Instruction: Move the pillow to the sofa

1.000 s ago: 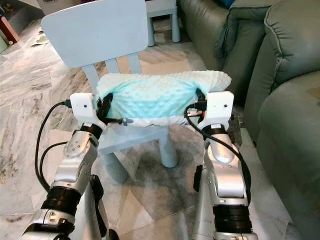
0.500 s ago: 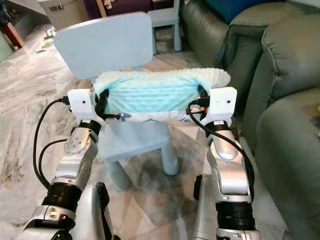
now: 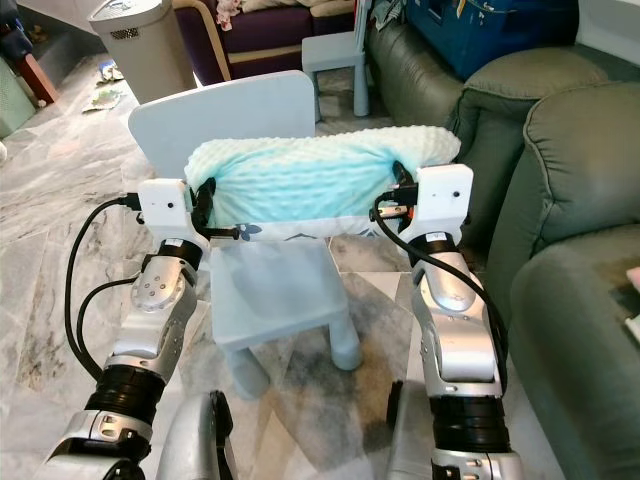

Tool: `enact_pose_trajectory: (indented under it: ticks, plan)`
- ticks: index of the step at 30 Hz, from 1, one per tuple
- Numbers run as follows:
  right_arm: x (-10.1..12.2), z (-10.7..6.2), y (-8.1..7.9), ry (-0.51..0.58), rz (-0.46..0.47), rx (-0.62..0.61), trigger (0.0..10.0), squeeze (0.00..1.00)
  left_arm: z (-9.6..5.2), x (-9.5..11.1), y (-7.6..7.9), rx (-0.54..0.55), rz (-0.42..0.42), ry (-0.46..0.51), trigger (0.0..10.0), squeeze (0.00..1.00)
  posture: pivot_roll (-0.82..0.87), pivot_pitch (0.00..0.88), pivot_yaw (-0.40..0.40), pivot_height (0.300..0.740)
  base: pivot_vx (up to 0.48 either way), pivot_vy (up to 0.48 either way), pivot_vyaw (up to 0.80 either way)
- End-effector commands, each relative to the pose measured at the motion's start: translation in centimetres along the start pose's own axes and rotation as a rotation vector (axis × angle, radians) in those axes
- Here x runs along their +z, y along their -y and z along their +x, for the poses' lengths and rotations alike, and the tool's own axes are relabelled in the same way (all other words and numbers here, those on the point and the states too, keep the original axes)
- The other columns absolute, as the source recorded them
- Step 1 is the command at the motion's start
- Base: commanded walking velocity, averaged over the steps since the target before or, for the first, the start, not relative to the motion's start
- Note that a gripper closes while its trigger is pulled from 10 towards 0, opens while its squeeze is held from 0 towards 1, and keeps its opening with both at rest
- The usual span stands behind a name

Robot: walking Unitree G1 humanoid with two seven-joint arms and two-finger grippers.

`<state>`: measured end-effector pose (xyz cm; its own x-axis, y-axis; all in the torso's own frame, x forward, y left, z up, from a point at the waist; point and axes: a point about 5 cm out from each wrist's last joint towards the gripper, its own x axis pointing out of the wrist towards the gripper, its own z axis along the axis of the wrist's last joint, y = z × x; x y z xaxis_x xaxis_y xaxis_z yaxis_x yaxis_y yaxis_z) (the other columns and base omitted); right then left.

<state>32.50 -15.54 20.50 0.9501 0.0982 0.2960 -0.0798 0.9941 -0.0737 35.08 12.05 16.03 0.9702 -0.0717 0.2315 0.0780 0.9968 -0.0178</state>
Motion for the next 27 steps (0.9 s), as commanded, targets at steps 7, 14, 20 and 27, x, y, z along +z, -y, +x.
enact_pose_trajectory:
  ticks: [7, 14, 20, 27]
  plan:
    - [1.7, 0.4, -0.1, 0.058, 0.007, -0.004, 10.0, 0.0, 0.5, 0.7, -0.2, -0.004, 0.045, 0.039, 10.0, 0.0, -0.26, 0.0, 0.124, 0.646, 0.0, 0.0, 0.0]
    - [1.8, 0.3, -0.1, 0.062, 0.006, -0.005, 10.0, 0.0, 0.5, 0.6, 0.2, -0.023, 0.061, 0.048, 10.0, 0.0, -0.26, 0.0, 0.126, 0.691, 0.0, 0.0, 0.0]
    - [2.1, 0.3, -0.1, 0.068, 0.007, -0.004, 10.0, 0.0, 0.4, 0.6, 0.4, -0.036, 0.066, 0.058, 10.0, 0.0, -0.27, 0.0, 0.123, 0.721, 0.0, 0.0, 0.0]
    - [2.8, 0.5, -0.2, 0.085, 0.015, -0.004, 10.0, 0.0, 0.3, 0.5, 0.6, -0.05, 0.059, 0.06, 10.0, 0.0, -0.26, 0.0, 0.117, 0.74, 0.0, 0.0, 0.0]
